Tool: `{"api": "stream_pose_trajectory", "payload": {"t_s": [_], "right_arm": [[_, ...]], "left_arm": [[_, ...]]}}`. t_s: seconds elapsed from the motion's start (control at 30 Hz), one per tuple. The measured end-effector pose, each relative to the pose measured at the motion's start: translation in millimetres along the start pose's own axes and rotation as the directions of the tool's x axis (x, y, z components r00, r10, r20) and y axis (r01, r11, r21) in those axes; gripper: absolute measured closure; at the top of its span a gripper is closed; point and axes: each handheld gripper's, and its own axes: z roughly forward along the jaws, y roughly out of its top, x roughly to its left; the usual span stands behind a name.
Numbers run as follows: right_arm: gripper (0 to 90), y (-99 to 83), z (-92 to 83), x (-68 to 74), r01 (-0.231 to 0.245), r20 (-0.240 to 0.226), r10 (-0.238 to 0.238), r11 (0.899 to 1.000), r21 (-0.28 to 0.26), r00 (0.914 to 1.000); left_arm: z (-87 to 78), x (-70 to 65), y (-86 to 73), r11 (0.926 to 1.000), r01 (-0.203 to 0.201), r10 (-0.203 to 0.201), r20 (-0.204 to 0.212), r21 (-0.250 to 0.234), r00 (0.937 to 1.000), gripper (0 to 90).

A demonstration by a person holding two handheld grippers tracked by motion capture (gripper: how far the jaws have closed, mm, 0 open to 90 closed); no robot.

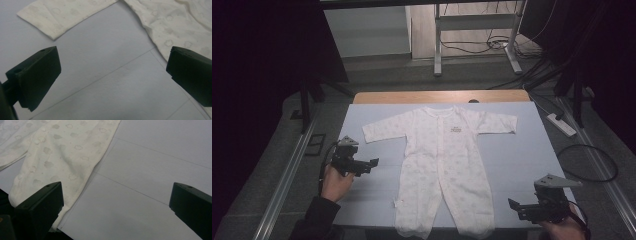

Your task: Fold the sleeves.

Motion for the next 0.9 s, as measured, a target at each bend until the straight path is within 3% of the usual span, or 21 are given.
{"api": "stream_pose_trajectory", "payload": {"t_s": [0.57, 0.9], "right_arm": [[0.0, -0.1, 0.1, -0.5, -0.004, -0.002, 0.004, 1.0, 0.003, 1.0], [0.0, -0.1, 0.0, -0.7, -0.005, 0.0, 0.005, 1.0, 0.002, 1.0]], "left_arm": [[25.1, 29.6, 20.3, 0.9956, 0.081, -0.08, -0.012, 0.047, 0.9967, 0.0], [34.8, 41.1, 29.6, 0.9925, 0.098, -0.096, -0.038, 0.072, 0.9947, 0.0]]}}
